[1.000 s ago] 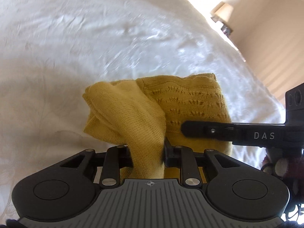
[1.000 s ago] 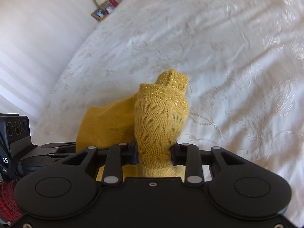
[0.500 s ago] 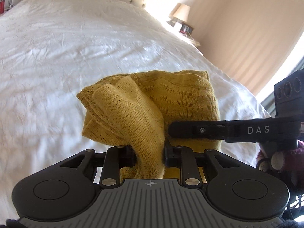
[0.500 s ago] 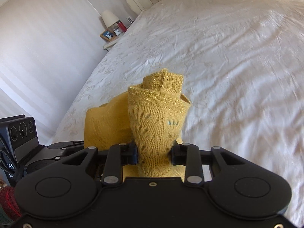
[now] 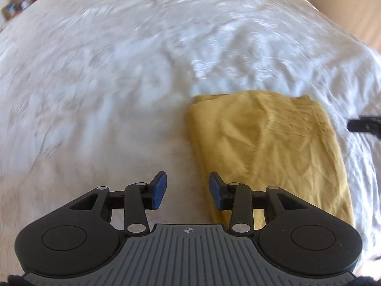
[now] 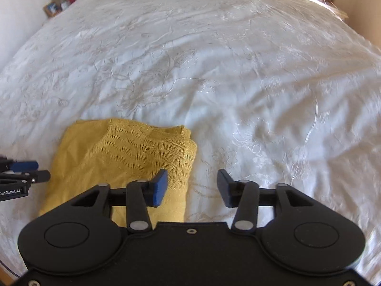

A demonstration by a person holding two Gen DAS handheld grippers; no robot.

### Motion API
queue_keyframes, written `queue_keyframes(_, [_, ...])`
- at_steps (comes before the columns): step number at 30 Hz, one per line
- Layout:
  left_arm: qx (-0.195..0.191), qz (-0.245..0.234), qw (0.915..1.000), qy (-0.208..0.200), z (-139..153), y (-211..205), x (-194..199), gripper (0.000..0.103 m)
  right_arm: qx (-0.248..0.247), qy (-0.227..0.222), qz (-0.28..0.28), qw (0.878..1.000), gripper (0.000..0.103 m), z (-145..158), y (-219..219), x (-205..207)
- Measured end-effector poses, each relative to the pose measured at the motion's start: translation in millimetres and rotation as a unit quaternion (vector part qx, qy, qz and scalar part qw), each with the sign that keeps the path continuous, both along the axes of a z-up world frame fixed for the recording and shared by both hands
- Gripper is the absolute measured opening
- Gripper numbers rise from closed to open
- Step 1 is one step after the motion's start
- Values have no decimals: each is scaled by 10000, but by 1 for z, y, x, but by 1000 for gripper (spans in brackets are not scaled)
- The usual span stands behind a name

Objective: Fold small clothes
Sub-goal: 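Open both tools and smooth the folded sweater flat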

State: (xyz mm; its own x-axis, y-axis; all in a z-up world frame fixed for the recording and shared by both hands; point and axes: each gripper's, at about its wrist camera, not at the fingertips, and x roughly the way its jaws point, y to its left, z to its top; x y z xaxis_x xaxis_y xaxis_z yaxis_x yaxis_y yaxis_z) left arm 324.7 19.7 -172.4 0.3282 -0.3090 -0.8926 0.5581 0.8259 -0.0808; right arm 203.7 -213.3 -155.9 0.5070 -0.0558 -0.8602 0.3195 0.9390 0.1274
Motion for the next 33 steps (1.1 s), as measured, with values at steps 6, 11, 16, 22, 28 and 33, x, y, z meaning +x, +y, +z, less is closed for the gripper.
queue_keyframes(6, [-174, -156, 9997, 61, 11, 15, -13, 59, 425, 249, -69, 9988, 82, -18, 17, -20])
queue_keyframes(11, [-306, -793, 9958, 339, -1, 3, -44, 62, 604, 784, 242, 9948, 85, -46, 41, -31])
queue_keyframes(16, [310, -1614, 9850, 524, -31, 4, -70, 64, 584, 1312, 510, 9883, 92, -72, 55, -49])
queue_keyframes(22, [22, -1238, 9890, 805, -28, 27, -61, 68, 668, 1287, 226, 9892, 95, -62, 46, -58])
queue_keyframes(28, [-565, -702, 9950, 435, 6, 31, -36, 83, 626, 386, -308, 9968, 102, -25, 30, -49])
queue_keyframes(33, [-621, -514, 9963, 298, 0, 7, 4, 85, 492, 286, -651, 9963, 102, -29, 12, -8])
